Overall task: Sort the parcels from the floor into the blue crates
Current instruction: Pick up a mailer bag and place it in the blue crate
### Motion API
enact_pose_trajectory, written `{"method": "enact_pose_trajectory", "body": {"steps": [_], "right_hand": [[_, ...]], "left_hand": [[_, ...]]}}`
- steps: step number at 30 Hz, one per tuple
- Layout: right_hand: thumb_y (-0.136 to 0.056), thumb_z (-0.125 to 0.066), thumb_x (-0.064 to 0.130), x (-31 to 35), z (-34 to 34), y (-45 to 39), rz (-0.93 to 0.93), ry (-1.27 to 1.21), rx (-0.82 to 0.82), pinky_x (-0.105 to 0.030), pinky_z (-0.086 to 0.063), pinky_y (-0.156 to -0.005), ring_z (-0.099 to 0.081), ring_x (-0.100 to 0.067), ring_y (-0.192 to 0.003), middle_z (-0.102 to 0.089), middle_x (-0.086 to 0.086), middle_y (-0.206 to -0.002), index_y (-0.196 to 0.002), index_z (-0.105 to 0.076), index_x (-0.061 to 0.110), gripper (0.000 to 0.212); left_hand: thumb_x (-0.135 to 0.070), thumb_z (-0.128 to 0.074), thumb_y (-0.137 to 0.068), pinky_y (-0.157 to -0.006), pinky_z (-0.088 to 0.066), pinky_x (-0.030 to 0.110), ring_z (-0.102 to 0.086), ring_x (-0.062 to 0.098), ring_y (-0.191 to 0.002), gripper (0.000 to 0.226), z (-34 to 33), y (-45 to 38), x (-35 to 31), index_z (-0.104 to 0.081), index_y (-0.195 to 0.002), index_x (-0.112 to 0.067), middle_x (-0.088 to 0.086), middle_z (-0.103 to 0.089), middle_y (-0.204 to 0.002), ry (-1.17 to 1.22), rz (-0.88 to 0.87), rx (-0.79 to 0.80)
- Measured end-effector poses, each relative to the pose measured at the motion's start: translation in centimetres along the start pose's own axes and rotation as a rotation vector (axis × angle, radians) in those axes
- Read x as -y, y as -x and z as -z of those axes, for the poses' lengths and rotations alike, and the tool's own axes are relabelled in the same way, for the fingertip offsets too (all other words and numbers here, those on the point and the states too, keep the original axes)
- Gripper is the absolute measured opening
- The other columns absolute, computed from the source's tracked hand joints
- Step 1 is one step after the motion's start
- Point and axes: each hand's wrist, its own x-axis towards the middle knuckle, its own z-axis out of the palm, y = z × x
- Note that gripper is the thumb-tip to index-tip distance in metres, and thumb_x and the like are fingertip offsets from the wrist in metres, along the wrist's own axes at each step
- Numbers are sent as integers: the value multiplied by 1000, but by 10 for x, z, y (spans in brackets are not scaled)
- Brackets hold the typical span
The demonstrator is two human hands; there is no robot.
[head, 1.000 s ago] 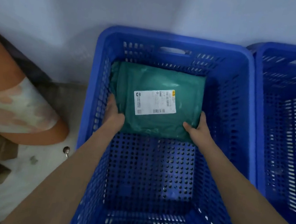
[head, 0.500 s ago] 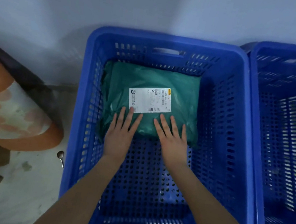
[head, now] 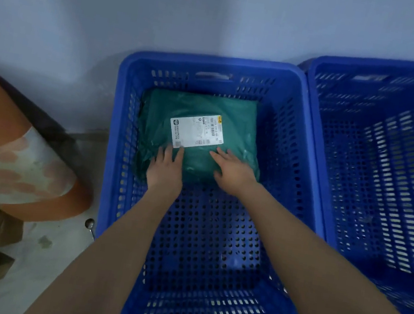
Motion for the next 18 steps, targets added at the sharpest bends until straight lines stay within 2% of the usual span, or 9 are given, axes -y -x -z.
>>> {"method": "enact_pose_trajectory", "body": {"steps": [3,5,10,13,18], "right_hand": [[-98,-38,28,-13,30,35,-46,60,30,-44,-20,-115,-7,-20,-147,-9,2,-160,-151,-11,25,60],[-99,-36,28,-22,47,59,-101,61,-11,-44,-22,-113,-11,-21,-146,-14,0,-159,-151,-11,24,58],[-101,-29,30,-24,67,125,-178,19,-8,-43,-31,-107,-24,-27,-141,-26,-4,-155,-151,-18,22,52],[-102,-26,33,-21,67,162,-221,-64,-6,-43,-36,-101,-30,-30,-137,-30,-6,-153,-150,-19,22,50],[-103,-25,33,-29,50,229,-335,-181,-22,-45,-38,-103,-29,-30,-137,-29,-7,-153,-150,-19,21,49]], "left_hand": [[-21,-49,-94,-116,-19,41,-3,29,-146,79,19,25,3,6,-151,-17,12,3,-158,-112,3,75],[-24,-44,-96,-115,-20,42,-7,31,-145,74,36,42,2,3,-151,-17,13,-2,-158,-142,22,108],[-20,-38,-96,-107,-31,43,-30,33,-135,53,79,83,-19,-23,-145,-10,17,-29,-148,-146,13,168],[-21,-36,-97,-104,-33,42,-35,32,-132,46,96,103,-39,-32,-141,-8,16,-35,-145,-131,-47,186],[-22,-41,-95,-104,-35,40,-39,30,-132,46,104,139,-78,-38,-139,-8,15,-39,-144,-144,-179,200]]}}
